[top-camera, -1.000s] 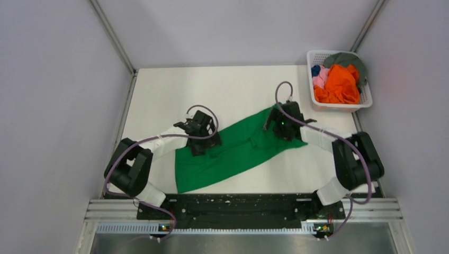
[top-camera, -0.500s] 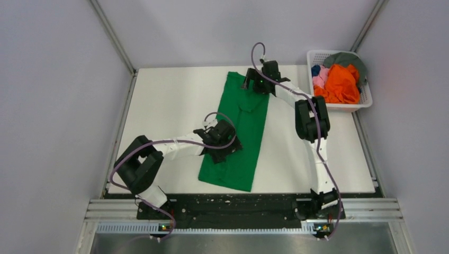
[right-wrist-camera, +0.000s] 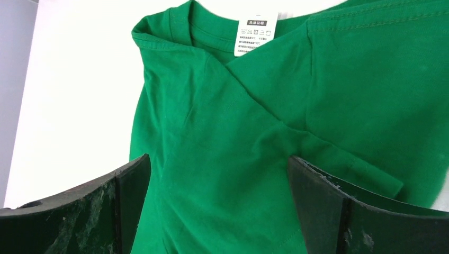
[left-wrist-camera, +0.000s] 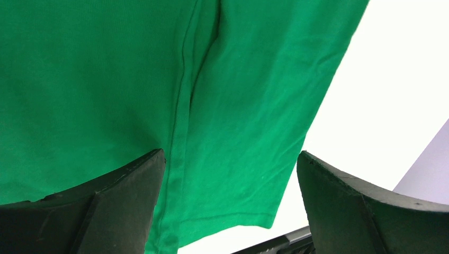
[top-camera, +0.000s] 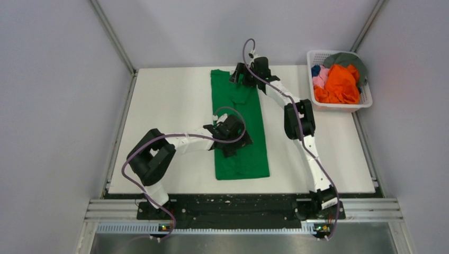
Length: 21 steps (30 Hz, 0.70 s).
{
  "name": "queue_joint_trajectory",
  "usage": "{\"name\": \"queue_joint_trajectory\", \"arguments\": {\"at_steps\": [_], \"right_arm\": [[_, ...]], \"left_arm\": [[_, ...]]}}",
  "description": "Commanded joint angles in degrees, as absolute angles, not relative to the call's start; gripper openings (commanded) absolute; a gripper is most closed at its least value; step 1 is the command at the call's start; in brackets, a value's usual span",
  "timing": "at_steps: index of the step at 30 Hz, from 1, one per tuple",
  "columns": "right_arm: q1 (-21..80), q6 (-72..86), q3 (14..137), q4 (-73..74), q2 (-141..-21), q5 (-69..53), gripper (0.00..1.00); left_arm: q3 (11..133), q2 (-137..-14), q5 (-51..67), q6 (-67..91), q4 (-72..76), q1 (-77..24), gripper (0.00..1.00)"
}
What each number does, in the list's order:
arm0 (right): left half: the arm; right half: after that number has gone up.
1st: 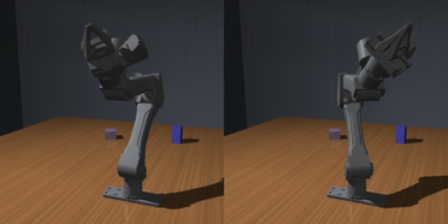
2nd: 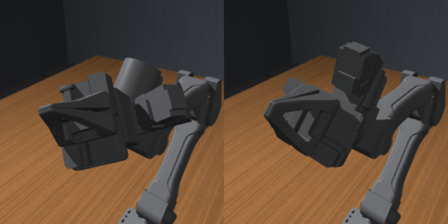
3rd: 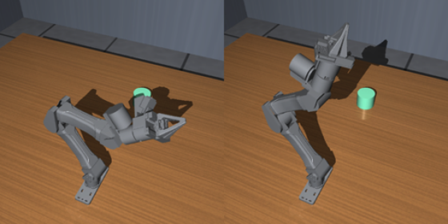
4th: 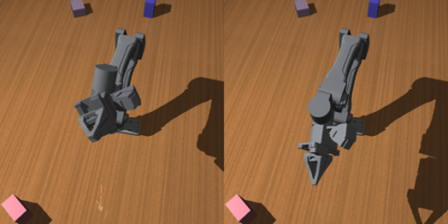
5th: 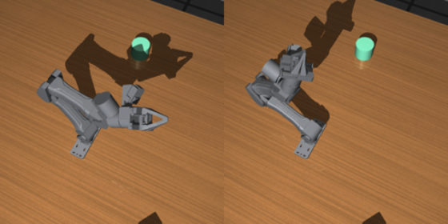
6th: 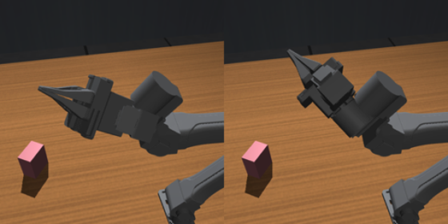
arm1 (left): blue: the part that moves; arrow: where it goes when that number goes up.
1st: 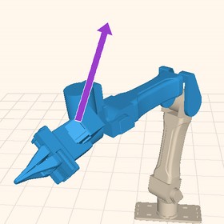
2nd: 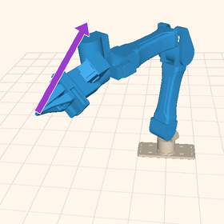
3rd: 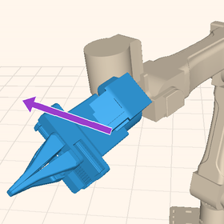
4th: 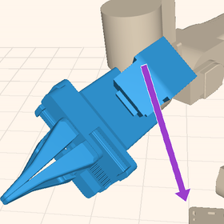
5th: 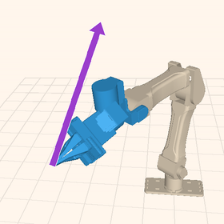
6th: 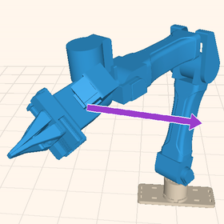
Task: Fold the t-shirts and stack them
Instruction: Rotate the tshirt 90 degrees, then grab the bottom of the folded rectangular tshirt with both arms
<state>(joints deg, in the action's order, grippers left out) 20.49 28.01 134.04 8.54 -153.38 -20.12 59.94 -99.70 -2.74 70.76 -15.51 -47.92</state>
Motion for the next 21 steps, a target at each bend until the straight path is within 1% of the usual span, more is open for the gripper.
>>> {"name": "queue_joint_trajectory", "arguments": {"at_steps": [1, 4, 5, 6, 10, 13, 16, 17, 20, 21], "right_arm": [[21.3, 25.7, 135.4, 12.8, -142.8, -16.4, 0.99], [21.3, 22.7, 130.8, 15.6, -133.2, -13.7, 0.99], [21.3, 21.5, 125.2, 16.3, -128.9, -12.4, 0.99], [21.3, 20.5, 119.3, 16.7, -122.5, -10.8, 0.99], [21.3, 20.4, 88.2, 14.2, -100.3, -2.6, 0.99], [21.5, 23.9, 67.3, 14.6, -85.0, -3.1, 0.99], [22.7, 29.1, 51.6, 14.4, -71.8, -3.6, 0.99], [23.2, 31.8, 48.0, 14.7, -68.5, -2.9, 0.99], [24.3, 35.2, 41.4, 16.3, -61.3, -4.2, 0.98], [24.4, 35.8, 40.3, 18.0, -59.6, -3.8, 0.98]], "left_arm": [[60.2, -91.7, -5.5, 64.9, -19.1, -49.0, 0.99], [58.7, -86.6, -5.1, 61.7, -22.1, -49.5, 0.99], [57.9, -84.7, -5.1, 60.9, -23.3, -49.5, 0.99], [56.7, -83.2, -5.1, 60.5, -24.7, -49.5, 0.99], [50.8, -78.0, -4.9, 59.8, -30.4, -49.5, 0.99], [44.9, -74.0, -3.6, 61.4, -31.3, -49.5, 0.99], [38.1, -70.8, -0.4, 62.8, -26.9, -49.5, 0.94], [36.7, -70.3, 1.4, 63.2, -25.3, -49.5, 0.91], [34.3, -69.9, 3.3, 64.1, -23.3, -49.5, 0.81], [33.8, -70.1, 3.5, 64.2, -22.8, -49.5, 0.74]]}}
